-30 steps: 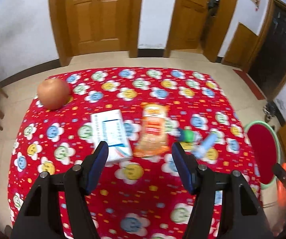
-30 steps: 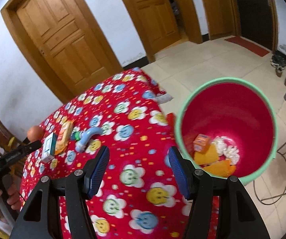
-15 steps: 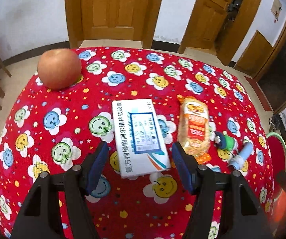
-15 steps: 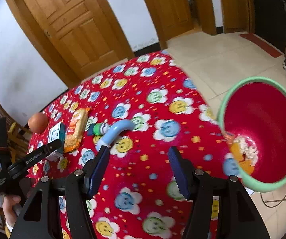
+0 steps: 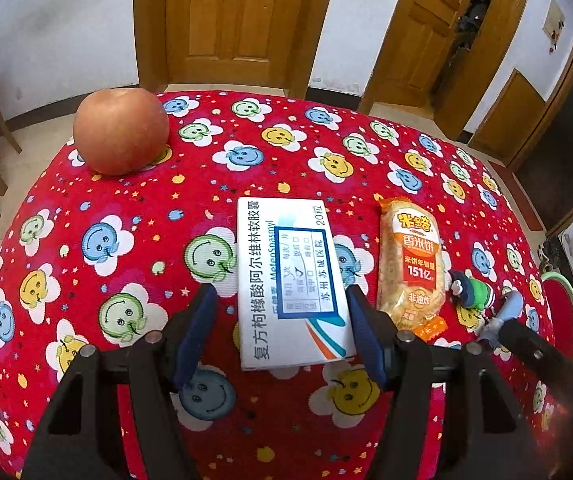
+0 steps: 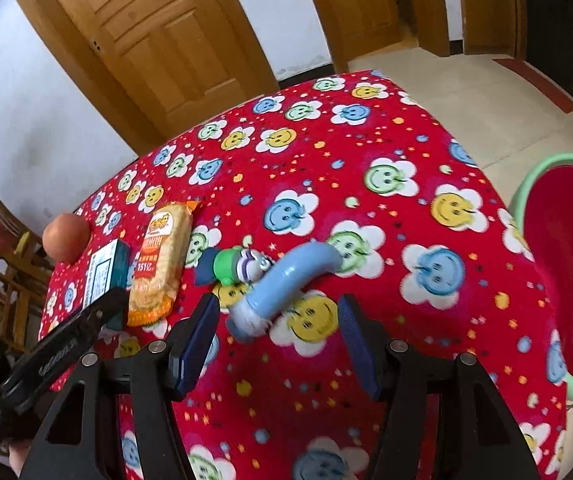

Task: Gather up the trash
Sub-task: 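Grasp the white medicine box with the left gripper while the right grasps the blue tube, then carry the medicine box and blue tube over the bucket and release both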

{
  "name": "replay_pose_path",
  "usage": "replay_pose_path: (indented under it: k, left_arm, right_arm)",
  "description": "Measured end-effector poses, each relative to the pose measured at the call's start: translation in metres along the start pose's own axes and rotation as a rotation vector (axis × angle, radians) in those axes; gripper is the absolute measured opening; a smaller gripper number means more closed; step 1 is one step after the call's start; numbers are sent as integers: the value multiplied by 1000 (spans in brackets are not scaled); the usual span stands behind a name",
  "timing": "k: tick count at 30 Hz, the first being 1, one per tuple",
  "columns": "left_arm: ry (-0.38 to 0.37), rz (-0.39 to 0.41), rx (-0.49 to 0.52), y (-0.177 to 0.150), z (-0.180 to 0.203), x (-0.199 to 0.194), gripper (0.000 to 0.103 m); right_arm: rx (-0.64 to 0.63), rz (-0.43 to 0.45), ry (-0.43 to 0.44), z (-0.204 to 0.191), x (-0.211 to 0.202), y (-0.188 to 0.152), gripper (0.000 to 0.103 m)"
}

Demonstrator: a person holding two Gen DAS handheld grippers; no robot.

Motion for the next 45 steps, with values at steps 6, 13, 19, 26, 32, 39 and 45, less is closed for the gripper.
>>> replay_pose_path:
  k: [6,13,19,26,32,39,45]
  left_arm:
    - [-2,0,11,1,-5,1,65]
    - [10,6,23,3,0,3,65]
    - [52,21,25,4,0,4,51]
    - [23,20,5,6,-4,3,51]
    - [-30,33,-14,5,-12,-9,51]
    - [-49,60,28,-2,3,-31,51]
    - [-83,82,83,-15,21,-62,51]
  right_arm:
    - [-28,2,-7,-5,7,1,44]
    - [-26,6,19,3,4,-1,20]
    - [-58,31,13,8,-10,-10,20]
    - [-44,63,23,28,-38,-23,20]
    - [-21,113,-2,52,-69,-33,20]
    - [38,151,-53,93,-96,-43,20]
    - [112,166,-91,129,-107,-51,20]
Point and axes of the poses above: each gripper's, at about its wrist camera, not at the fingertips, and x roughly the way its jaws point, z to its right, y to its top, the point moved 1 cm from there along x, roughly the way its jaws point, and after that the axes turned 7 degrees about -z, right-handed, at the moved point
